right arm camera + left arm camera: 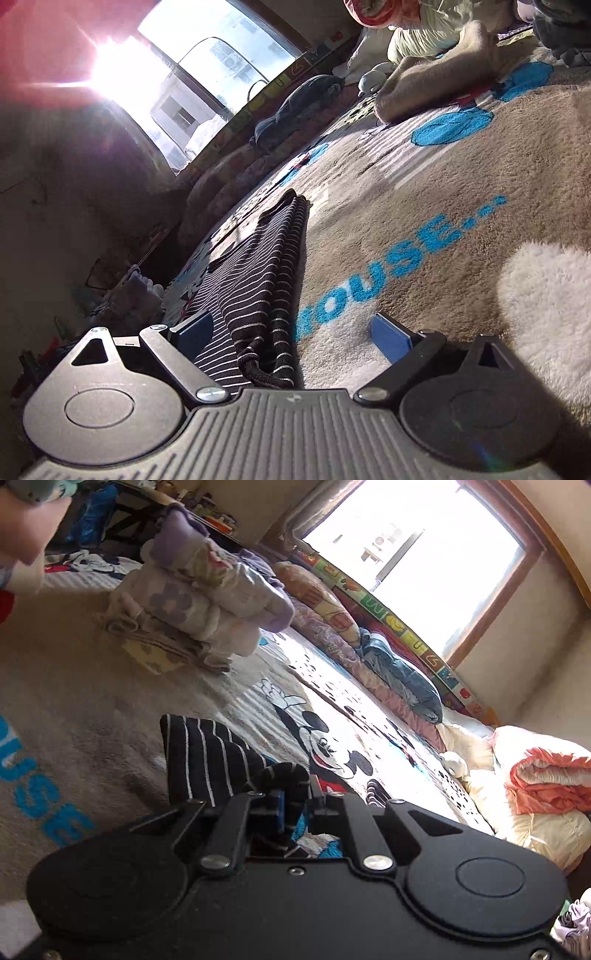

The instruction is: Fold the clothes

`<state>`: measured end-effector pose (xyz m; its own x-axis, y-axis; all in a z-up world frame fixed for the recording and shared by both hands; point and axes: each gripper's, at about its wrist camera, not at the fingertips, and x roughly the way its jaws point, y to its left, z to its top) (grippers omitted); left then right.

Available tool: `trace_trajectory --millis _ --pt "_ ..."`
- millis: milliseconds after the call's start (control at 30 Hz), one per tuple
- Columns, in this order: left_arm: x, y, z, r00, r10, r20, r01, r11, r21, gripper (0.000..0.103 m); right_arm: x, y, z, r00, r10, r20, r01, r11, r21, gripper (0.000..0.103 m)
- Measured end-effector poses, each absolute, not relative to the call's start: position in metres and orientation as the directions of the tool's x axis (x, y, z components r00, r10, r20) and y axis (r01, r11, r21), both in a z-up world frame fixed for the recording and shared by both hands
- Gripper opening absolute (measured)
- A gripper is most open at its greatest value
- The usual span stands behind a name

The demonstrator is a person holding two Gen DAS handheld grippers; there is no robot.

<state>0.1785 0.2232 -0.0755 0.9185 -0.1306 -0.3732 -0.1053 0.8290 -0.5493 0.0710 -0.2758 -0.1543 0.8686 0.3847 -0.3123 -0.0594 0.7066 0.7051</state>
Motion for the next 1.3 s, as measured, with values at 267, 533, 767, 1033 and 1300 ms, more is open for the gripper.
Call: trace_trajectory --millis 267,533,767,1033,1300 --pt "0.194 0.083 -0.076 0.828 -0.31 -0.467 0.266 0.951 -0.16 0.008 0.062 -0.261 -0.132 0.852 0.481 -0.207 -0.226 0.694 0.684 0.088" --pt "0.167 0.073 -0.079 0.763 -0.41 -0.5 0.405 0.906 -0.126 0.065 0.066 -0.208 -0.119 0.732 0.632 -0.253 -0.32 0.648 0.691 0.088" --pt "0.148 0.163 -0.069 0.843 -0.374 -0.386 0.194 0.882 -0.429 0.086 0.121 -0.15 -0.114 0.661 0.684 -0.308 -0.198 0.555 0.808 0.088" --pt "0.138 0.215 -0.075 0.869 -0.37 -0.328 0.116 0.798 -0.591 0.086 0.204 -0.111 -0.132 0.637 0.656 -0.405 0.112 0.442 0.89 0.088" --pt "0.135 0.241 -0.077 0.883 -0.368 -0.29 0.114 0.769 -0.629 0.086 0.22 -0.1 -0.133 0.708 0.582 -0.399 0.102 0.475 0.874 0.085"
